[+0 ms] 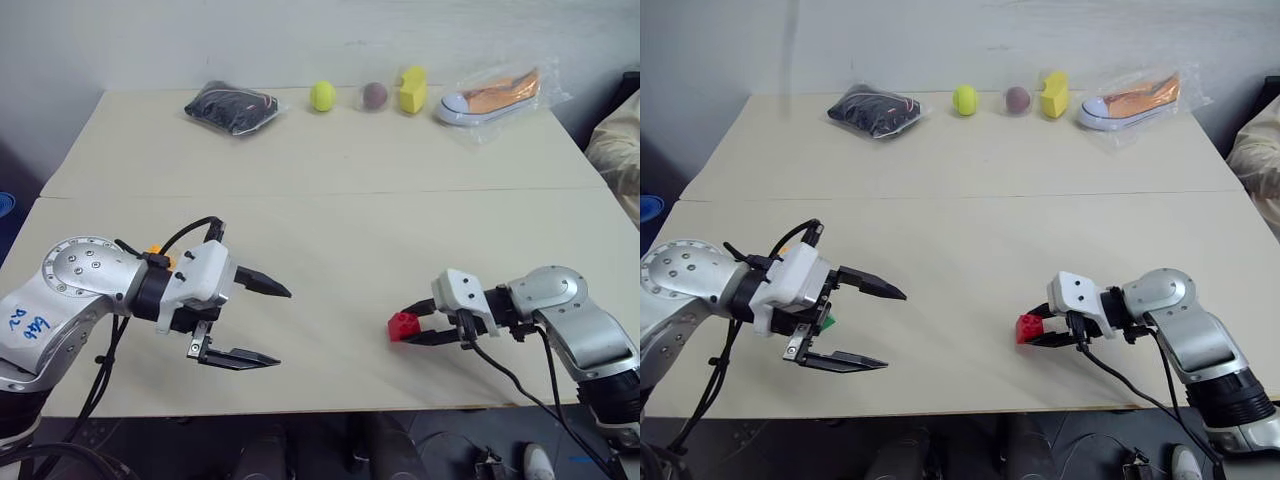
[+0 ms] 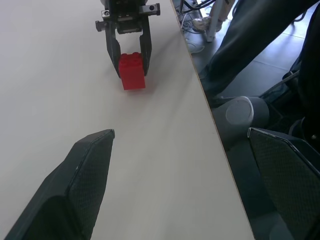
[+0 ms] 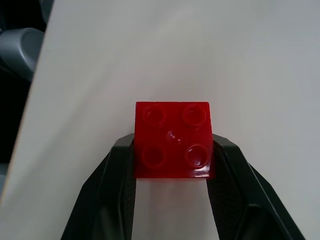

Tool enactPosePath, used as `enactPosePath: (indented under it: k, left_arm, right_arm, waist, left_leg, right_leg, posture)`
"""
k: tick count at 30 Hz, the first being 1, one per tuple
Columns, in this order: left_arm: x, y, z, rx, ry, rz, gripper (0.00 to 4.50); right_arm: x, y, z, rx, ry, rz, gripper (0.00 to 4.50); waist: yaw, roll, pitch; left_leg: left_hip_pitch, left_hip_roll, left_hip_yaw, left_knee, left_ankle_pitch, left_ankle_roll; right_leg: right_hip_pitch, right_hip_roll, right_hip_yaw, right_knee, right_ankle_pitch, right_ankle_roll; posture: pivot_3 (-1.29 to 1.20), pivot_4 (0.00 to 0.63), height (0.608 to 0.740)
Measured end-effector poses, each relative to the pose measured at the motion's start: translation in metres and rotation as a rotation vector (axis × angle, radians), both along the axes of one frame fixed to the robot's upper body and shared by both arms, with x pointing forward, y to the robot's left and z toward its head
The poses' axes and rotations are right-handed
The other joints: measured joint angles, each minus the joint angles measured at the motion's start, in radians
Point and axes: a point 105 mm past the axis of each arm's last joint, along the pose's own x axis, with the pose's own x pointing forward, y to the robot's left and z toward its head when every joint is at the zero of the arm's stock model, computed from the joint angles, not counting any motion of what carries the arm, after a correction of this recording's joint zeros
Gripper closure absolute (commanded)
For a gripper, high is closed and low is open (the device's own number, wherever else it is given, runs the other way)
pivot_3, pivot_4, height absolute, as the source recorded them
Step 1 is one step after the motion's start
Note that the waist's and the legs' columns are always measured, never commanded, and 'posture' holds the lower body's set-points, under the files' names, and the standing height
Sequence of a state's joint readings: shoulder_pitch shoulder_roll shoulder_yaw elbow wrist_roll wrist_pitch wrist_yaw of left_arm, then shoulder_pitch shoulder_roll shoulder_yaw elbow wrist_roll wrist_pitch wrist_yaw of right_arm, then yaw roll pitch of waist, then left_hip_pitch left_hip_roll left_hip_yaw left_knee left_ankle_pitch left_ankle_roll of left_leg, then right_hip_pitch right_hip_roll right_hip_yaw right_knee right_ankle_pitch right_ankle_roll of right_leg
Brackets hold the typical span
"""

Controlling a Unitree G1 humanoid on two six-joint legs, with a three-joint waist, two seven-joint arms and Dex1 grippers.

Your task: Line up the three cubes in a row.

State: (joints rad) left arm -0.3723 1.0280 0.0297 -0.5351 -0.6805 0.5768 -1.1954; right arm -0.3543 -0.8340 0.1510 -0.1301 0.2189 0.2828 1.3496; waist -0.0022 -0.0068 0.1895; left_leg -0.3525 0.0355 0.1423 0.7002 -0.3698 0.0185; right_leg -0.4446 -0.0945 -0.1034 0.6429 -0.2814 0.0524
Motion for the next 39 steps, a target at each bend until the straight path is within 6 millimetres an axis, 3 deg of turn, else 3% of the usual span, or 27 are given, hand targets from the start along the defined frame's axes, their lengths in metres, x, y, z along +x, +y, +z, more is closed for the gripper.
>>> enactPosePath:
  k: [5,10,14,17,20,24,27,33,39]
  left_arm:
    - [0.001,0.001,-0.003,0.001,-0.009,-0.001,0.00]
    - [0.000,0.005,-0.012,0.002,0.041,0.008,0.00]
    - [0.004,0.015,-0.020,0.005,0.071,0.059,0.00]
    - [0.010,0.033,-0.020,-0.030,0.075,0.201,0.00]
    - [0.011,0.058,-0.016,-0.095,0.061,0.396,0.00]
    - [-0.008,0.106,-0.034,-0.164,0.085,0.745,0.00]
    - [-0.030,0.137,-0.047,-0.148,0.112,0.939,0.00]
    - [-0.053,0.170,-0.049,-0.095,0.059,1.090,0.00]
    - [-0.041,0.163,-0.043,-0.096,0.024,1.029,0.00]
  right_arm:
    - [0.003,-0.002,-0.005,-0.040,-0.054,0.027,3.02]
    - [0.008,-0.001,-0.016,-0.062,-0.034,0.031,1.34]
    - [0.011,-0.002,-0.014,-0.060,-0.031,0.027,0.03]
    - [0.010,-0.002,-0.003,-0.002,0.009,0.020,0.03]
    - [0.009,-0.008,0.028,0.072,0.009,0.008,0.03]
    - [0.004,-0.002,0.076,0.204,0.001,0.055,0.03]
    - [0.000,0.001,0.088,0.251,0.022,0.077,0.03]
    - [-0.001,0.016,0.104,0.300,0.037,0.149,0.03]
    - [-0.001,0.020,0.105,0.311,0.034,0.164,0.03]
  waist:
    - [0.000,0.000,0.000]
    - [-0.002,0.000,0.000]
    - [-0.001,-0.001,0.000]
    - [-0.004,0.000,0.000]
    - [-0.005,0.000,0.000]
    - [-0.019,-0.001,0.000]
    - [-0.019,-0.004,-0.001]
    - [-0.009,-0.004,-0.002]
    - [-0.002,-0.004,-0.002]
  left_leg:
    - [0.000,0.000,0.000,0.000,0.000,0.000]
    - [0.000,0.000,0.000,0.000,0.000,0.000]
    - [0.000,0.000,0.000,0.000,0.000,0.001]
    - [0.000,0.001,0.000,0.000,0.000,0.001]
    - [0.000,0.002,-0.001,-0.001,0.000,0.001]
    - [0.000,0.003,-0.002,-0.002,-0.001,0.001]
    - [0.000,0.003,-0.003,-0.001,-0.001,0.001]
    - [0.000,0.002,-0.004,-0.001,-0.002,0.001]
    - [-0.002,0.002,-0.005,-0.002,-0.004,0.001]
  right_leg:
    - [0.000,0.000,0.000,0.000,0.000,0.000]
    - [0.000,0.000,0.000,0.000,0.000,0.000]
    - [0.000,0.000,0.000,0.000,0.000,0.000]
    - [0.000,0.000,0.000,0.000,0.000,0.000]
    - [0.000,0.000,-0.001,-0.002,0.000,0.000]
    - [0.000,0.000,-0.001,-0.003,0.000,0.000]
    - [0.001,-0.001,-0.002,-0.004,0.000,-0.001]
    - [0.001,-0.003,-0.003,-0.005,0.000,-0.001]
    - [0.000,-0.003,-0.003,-0.005,-0.001,-0.002]
  posture:
    - [0.00,0.150,0.740]
    - [0.00,0.150,0.740]
    - [0.00,0.150,0.740]
    - [0.00,0.150,0.740]
    - [0.00,0.150,0.740]
    - [0.00,0.150,0.740]
    - [0.00,0.150,0.740]
    - [0.00,0.150,0.740]
    - [0.00,0.150,0.740]
